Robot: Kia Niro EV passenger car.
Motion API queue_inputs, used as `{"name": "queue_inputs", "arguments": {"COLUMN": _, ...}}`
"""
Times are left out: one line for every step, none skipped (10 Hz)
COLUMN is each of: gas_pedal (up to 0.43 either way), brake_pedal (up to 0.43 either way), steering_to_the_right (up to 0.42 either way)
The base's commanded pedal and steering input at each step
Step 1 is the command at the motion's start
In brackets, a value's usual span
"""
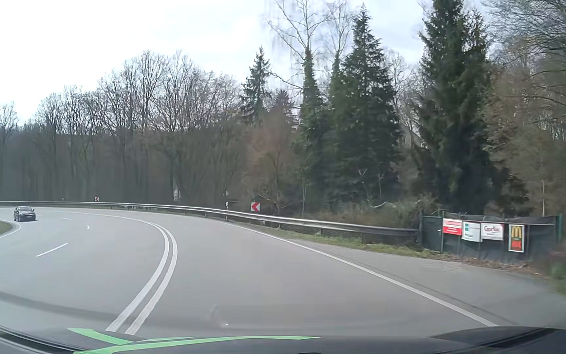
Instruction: Follow the waypoints while adhering to traffic rules and regulations
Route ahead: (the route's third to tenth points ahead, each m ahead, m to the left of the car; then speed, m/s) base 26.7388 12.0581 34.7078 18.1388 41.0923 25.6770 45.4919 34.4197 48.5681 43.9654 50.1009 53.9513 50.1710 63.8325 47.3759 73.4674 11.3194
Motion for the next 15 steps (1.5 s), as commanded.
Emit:
{"name": "queue_inputs", "arguments": {"gas_pedal": 0.000, "brake_pedal": 0.000, "steering_to_the_right": -0.090}}
{"name": "queue_inputs", "arguments": {"gas_pedal": 0.000, "brake_pedal": 0.000, "steering_to_the_right": -0.089}}
{"name": "queue_inputs", "arguments": {"gas_pedal": 0.000, "brake_pedal": 0.000, "steering_to_the_right": -0.089}}
{"name": "queue_inputs", "arguments": {"gas_pedal": 0.000, "brake_pedal": 0.000, "steering_to_the_right": -0.089}}
{"name": "queue_inputs", "arguments": {"gas_pedal": 0.000, "brake_pedal": 0.000, "steering_to_the_right": -0.088}}
{"name": "queue_inputs", "arguments": {"gas_pedal": 0.000, "brake_pedal": 0.000, "steering_to_the_right": -0.087}}
{"name": "queue_inputs", "arguments": {"gas_pedal": 0.000, "brake_pedal": 0.000, "steering_to_the_right": -0.085}}
{"name": "queue_inputs", "arguments": {"gas_pedal": 0.000, "brake_pedal": 0.000, "steering_to_the_right": -0.084}}
{"name": "queue_inputs", "arguments": {"gas_pedal": 0.000, "brake_pedal": 0.000, "steering_to_the_right": -0.082}}
{"name": "queue_inputs", "arguments": {"gas_pedal": 0.000, "brake_pedal": 0.000, "steering_to_the_right": -0.081}}
{"name": "queue_inputs", "arguments": {"gas_pedal": 0.000, "brake_pedal": 0.000, "steering_to_the_right": -0.080}}
{"name": "queue_inputs", "arguments": {"gas_pedal": 0.000, "brake_pedal": 0.000, "steering_to_the_right": -0.080}}
{"name": "queue_inputs", "arguments": {"gas_pedal": 0.000, "brake_pedal": 0.000, "steering_to_the_right": -0.080}}
{"name": "queue_inputs", "arguments": {"gas_pedal": 0.000, "brake_pedal": 0.000, "steering_to_the_right": -0.081}}
{"name": "queue_inputs", "arguments": {"gas_pedal": 0.000, "brake_pedal": 0.000, "steering_to_the_right": -0.083}}
